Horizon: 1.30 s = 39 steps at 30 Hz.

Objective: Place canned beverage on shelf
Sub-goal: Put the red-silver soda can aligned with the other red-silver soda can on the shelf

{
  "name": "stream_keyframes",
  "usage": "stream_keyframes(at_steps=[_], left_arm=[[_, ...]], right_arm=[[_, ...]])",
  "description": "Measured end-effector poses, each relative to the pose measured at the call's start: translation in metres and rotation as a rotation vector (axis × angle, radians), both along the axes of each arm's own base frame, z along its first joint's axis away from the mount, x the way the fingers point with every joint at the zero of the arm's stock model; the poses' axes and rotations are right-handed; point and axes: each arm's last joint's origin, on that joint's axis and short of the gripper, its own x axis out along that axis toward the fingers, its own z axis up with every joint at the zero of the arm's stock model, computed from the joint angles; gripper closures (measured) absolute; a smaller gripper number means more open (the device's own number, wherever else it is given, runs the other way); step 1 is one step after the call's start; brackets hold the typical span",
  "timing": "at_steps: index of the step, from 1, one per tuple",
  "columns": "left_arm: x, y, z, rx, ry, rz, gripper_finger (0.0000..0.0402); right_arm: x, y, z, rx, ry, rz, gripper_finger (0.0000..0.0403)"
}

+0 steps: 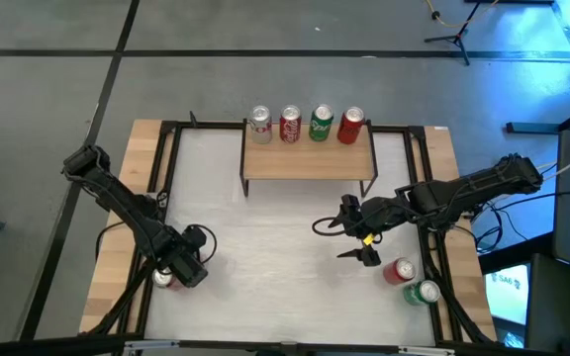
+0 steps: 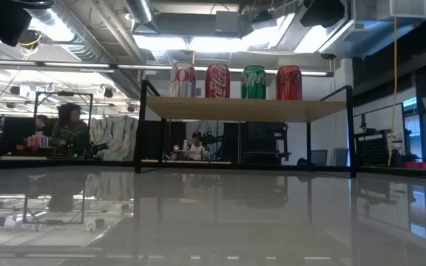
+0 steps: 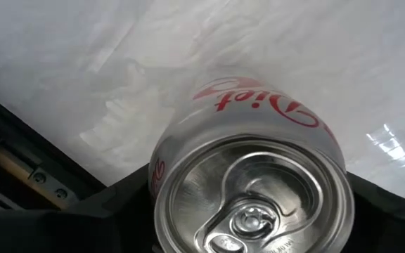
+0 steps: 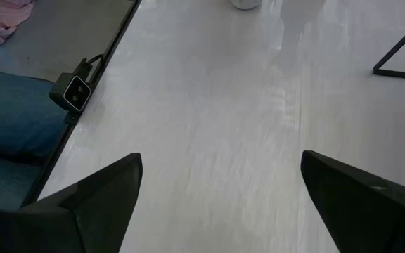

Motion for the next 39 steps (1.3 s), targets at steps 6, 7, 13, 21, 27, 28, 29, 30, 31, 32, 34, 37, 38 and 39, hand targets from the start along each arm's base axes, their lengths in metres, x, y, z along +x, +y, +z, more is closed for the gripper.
stream_keyframes(at_steps=[6,7,13,21,27,28,29,30,31,32,34,37,38,39], left_arm=[[0.004,0.004,0.000,-0.003,-0.004,-0.001,0.0125],[0.005,0.005,0.000,-0.005,-0.006,-0.007,0.0125],[0.015,0.010,0.007,-0.019,-0.034,-0.032,0.0123],[0.026,0.017,0.016,-0.017,-0.085,-0.072,0.0123],[0.036,0.023,0.027,-0.026,-0.125,-0.115,0.0122],[0.038,0.024,0.029,-0.027,-0.132,-0.126,0.0122],[0.040,0.025,0.031,-0.029,-0.141,-0.134,0.0122],[0.041,0.026,0.034,-0.030,-0.150,-0.145,0.0122],[0.043,0.026,0.037,-0.033,-0.160,-0.159,0.0122],[0.045,0.027,0.041,-0.035,-0.173,-0.171,0.0122],[0.049,0.030,0.048,-0.040,-0.198,-0.189,0.0122],[0.056,0.034,0.060,-0.043,-0.241,-0.205,0.0122],[0.058,0.036,0.065,-0.043,-0.259,-0.208,0.0122],[0.060,0.037,0.069,-0.038,-0.276,-0.212,0.0122]], right_arm=[[0.000,0.000,0.000,0.000,0.000,0.000,0.0020],[0.000,0.000,0.000,0.000,0.000,0.000,0.0020],[0.000,0.000,0.000,0.000,0.000,0.000,0.0020],[0.000,0.000,0.000,0.000,0.000,0.000,0.0020],[0.000,0.000,0.000,0.000,0.000,0.000,0.0020],[0.000,0.000,0.000,0.000,0.000,0.000,0.0020],[0.000,0.000,0.000,0.000,0.000,0.000,0.0020],[0.000,0.000,0.000,0.000,0.000,0.000,0.0020],[0.000,0.000,0.000,0.000,0.000,0.000,0.0020],[0.000,0.000,0.000,0.000,0.000,0.000,0.0020],[0.000,0.000,0.000,0.000,0.000,0.000,0.0020],[0.000,0.000,0.000,0.000,0.000,0.000,0.0020],[0.000,0.000,0.000,0.000,0.000,0.000,0.0020],[0.000,0.000,0.000,0.000,0.000,0.000,0.0020]])
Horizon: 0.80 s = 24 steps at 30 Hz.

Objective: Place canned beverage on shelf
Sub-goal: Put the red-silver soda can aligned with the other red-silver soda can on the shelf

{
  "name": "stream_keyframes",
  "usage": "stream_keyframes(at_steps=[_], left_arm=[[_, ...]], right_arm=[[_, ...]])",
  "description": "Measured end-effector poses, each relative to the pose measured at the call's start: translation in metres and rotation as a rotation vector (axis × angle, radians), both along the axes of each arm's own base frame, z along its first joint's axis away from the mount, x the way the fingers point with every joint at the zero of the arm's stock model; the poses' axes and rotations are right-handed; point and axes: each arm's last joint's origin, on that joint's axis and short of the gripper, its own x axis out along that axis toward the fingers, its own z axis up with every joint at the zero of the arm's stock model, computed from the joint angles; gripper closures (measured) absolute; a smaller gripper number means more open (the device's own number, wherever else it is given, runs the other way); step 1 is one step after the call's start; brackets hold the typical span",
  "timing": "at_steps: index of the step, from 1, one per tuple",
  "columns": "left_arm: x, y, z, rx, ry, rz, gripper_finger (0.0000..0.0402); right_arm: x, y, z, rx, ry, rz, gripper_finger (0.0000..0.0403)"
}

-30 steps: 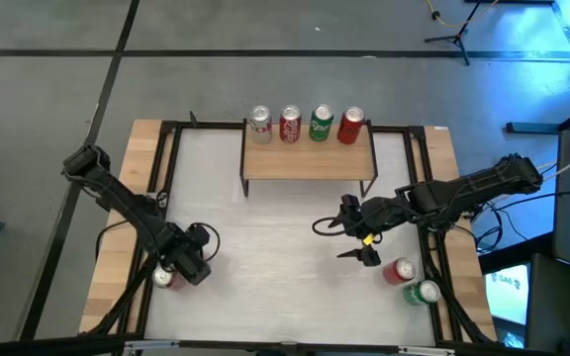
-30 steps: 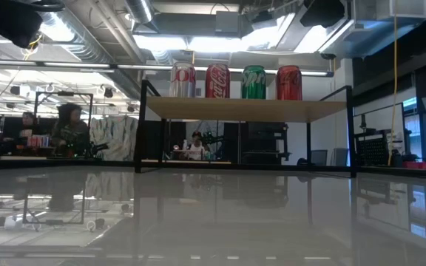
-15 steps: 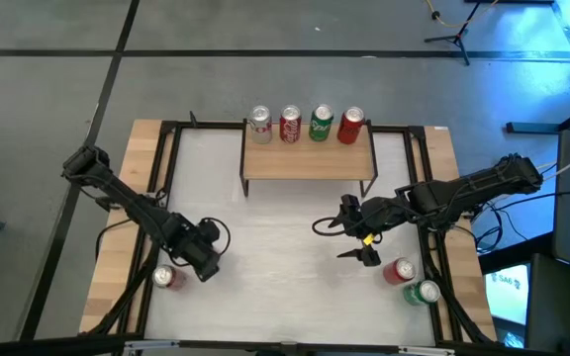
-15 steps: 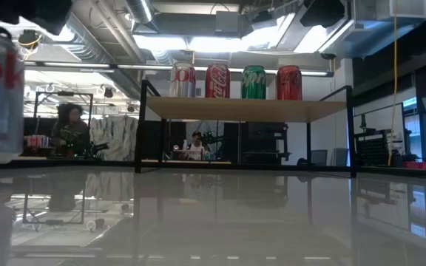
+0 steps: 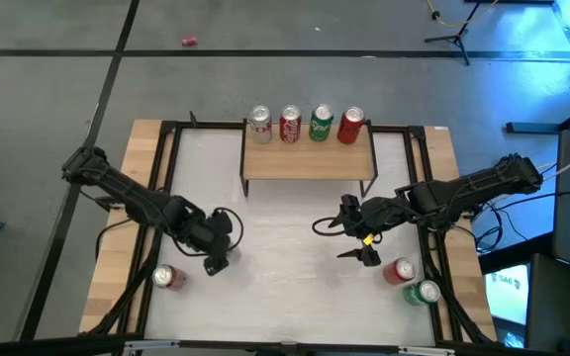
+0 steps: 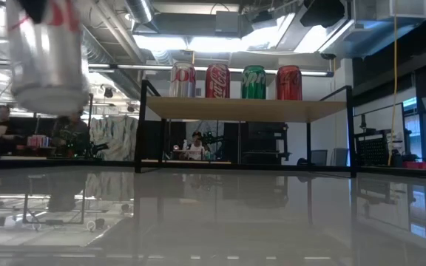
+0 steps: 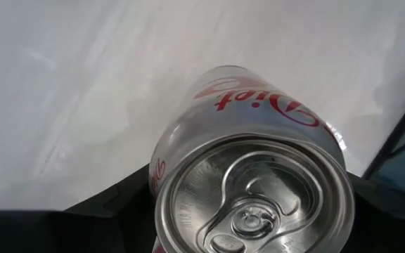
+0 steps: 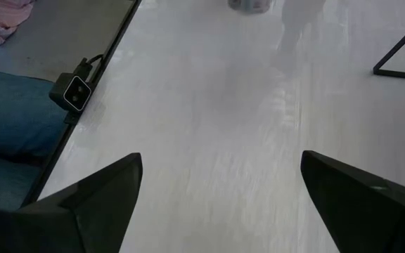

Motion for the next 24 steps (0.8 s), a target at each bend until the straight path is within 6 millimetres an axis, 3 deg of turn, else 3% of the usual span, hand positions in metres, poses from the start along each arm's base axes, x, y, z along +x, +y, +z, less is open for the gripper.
stream_keyframes(at_steps=[13,24], left_arm=[[0.015,0.016,0.043,0.073,-0.174,-0.014,0.0121],[0.015,0.017,0.047,0.089,-0.194,-0.012,0.0121]], right_arm=[[0.000,0.000,0.000,0.000,0.000,0.000,0.0020],[0.000,0.000,0.000,0.000,0.000,0.000,0.0020]])
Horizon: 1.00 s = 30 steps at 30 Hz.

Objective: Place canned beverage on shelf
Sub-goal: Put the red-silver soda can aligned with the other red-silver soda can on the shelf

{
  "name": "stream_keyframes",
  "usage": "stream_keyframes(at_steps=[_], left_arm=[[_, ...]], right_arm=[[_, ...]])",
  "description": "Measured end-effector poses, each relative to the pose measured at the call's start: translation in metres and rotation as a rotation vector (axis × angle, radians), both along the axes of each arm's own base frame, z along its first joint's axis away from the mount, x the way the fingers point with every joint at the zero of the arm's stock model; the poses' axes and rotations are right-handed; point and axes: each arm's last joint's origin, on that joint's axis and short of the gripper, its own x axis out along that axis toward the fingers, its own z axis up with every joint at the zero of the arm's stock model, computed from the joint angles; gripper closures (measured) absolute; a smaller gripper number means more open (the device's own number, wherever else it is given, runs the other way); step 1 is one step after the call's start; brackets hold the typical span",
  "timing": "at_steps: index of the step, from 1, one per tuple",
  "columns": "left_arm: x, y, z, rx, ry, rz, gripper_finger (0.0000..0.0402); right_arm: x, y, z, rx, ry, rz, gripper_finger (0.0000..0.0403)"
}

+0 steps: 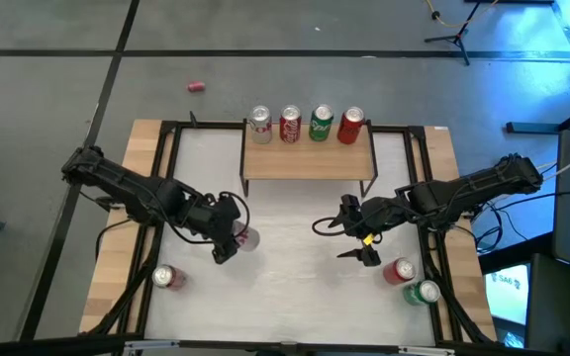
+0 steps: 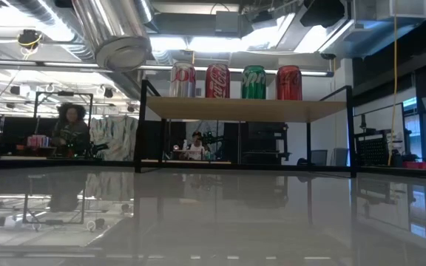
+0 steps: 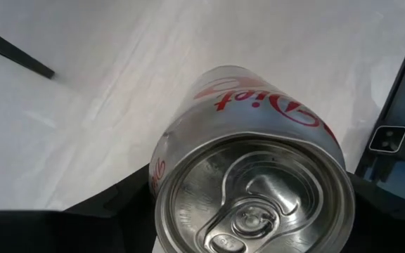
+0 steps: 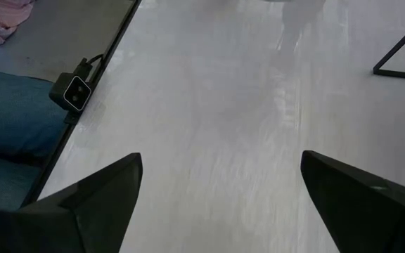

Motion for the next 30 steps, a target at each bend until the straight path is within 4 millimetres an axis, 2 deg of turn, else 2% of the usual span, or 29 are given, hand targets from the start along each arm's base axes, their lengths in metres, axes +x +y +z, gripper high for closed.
stream_keyframes(at_steps=[13,22,30], left_arm=[[0.001,0.002,0.000,-0.004,-0.008,0.008,0.0121],[0.017,0.017,0.006,0.017,-0.121,-0.031,0.0121],[0.024,0.040,0.037,0.108,-0.225,-0.058,0.0121]], right_arm=[[0.000,0.000,0.000,0.000,0.000,0.000,0.0020],[0.000,0.000,0.000,0.000,0.000,0.000,0.0020],[0.000,0.000,0.000,0.000,0.000,0.000,0.0020]])
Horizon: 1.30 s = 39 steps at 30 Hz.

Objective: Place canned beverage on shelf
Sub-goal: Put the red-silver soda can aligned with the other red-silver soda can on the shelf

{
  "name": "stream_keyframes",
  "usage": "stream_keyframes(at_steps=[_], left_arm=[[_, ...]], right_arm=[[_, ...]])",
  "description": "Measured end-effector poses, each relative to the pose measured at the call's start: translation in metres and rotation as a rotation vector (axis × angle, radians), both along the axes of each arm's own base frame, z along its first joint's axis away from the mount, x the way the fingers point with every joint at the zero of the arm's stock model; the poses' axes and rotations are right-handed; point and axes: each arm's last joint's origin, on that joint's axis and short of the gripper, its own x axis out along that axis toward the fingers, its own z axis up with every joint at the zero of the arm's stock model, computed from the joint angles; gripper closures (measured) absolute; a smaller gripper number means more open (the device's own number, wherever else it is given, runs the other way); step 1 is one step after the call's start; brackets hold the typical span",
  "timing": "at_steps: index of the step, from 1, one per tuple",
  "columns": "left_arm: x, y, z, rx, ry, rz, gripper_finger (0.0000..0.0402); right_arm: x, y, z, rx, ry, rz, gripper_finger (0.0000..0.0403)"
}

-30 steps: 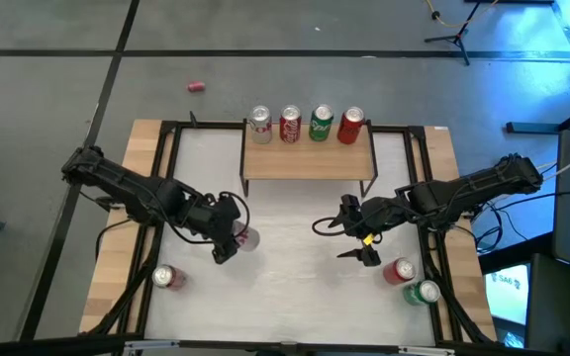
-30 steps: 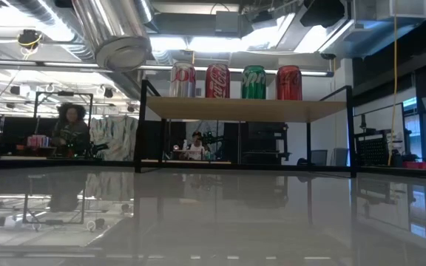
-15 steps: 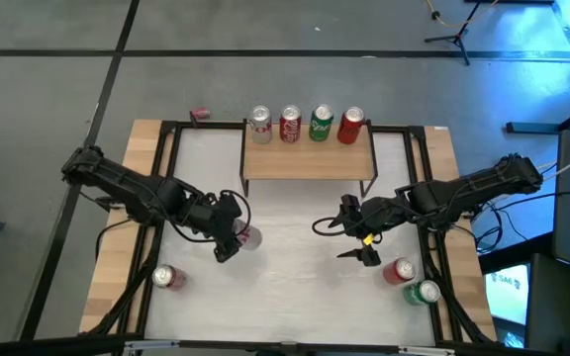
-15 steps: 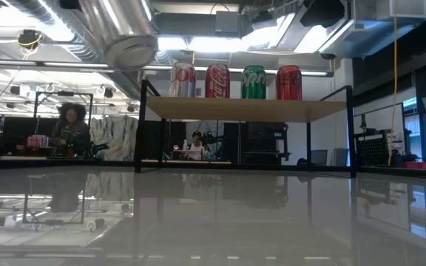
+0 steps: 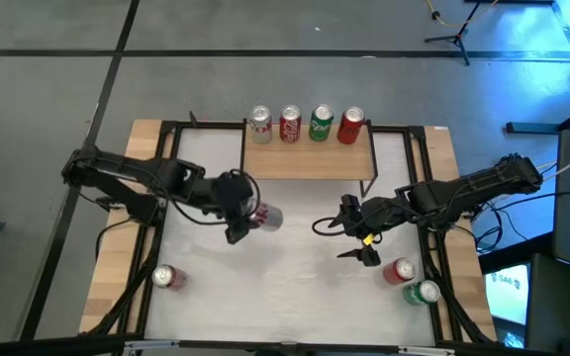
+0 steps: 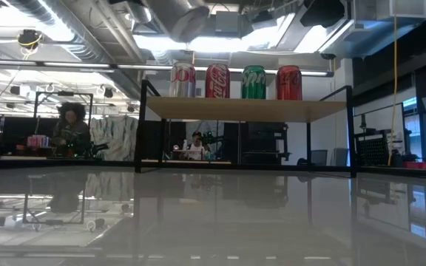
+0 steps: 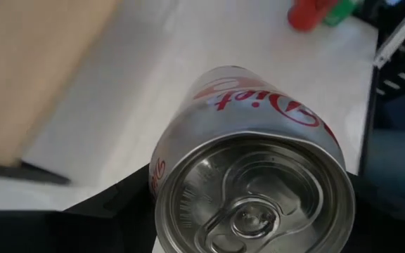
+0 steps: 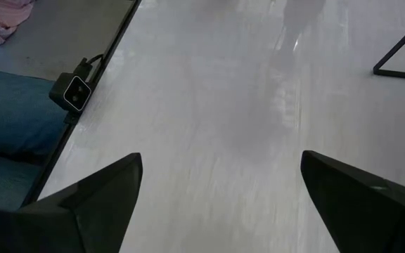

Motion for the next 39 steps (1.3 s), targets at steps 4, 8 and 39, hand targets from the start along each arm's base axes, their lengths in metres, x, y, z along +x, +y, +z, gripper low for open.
stream_keyframes(at_steps=[4,8,39], left_arm=[[0.001,0.015,0.016,0.074,-0.048,-0.003,0.0121],[0.001,0.031,0.025,0.102,-0.063,0.008,0.0121],[-0.008,0.110,0.019,0.262,0.101,0.033,0.0121]], right_arm=[[0.000,0.000,0.000,0.000,0.000,0.000,0.0020],[0.000,0.000,0.000,-0.005,-0.003,-0.007,0.0020],[0.036,-0.021,0.001,-0.195,-0.232,-0.275,0.0020]])
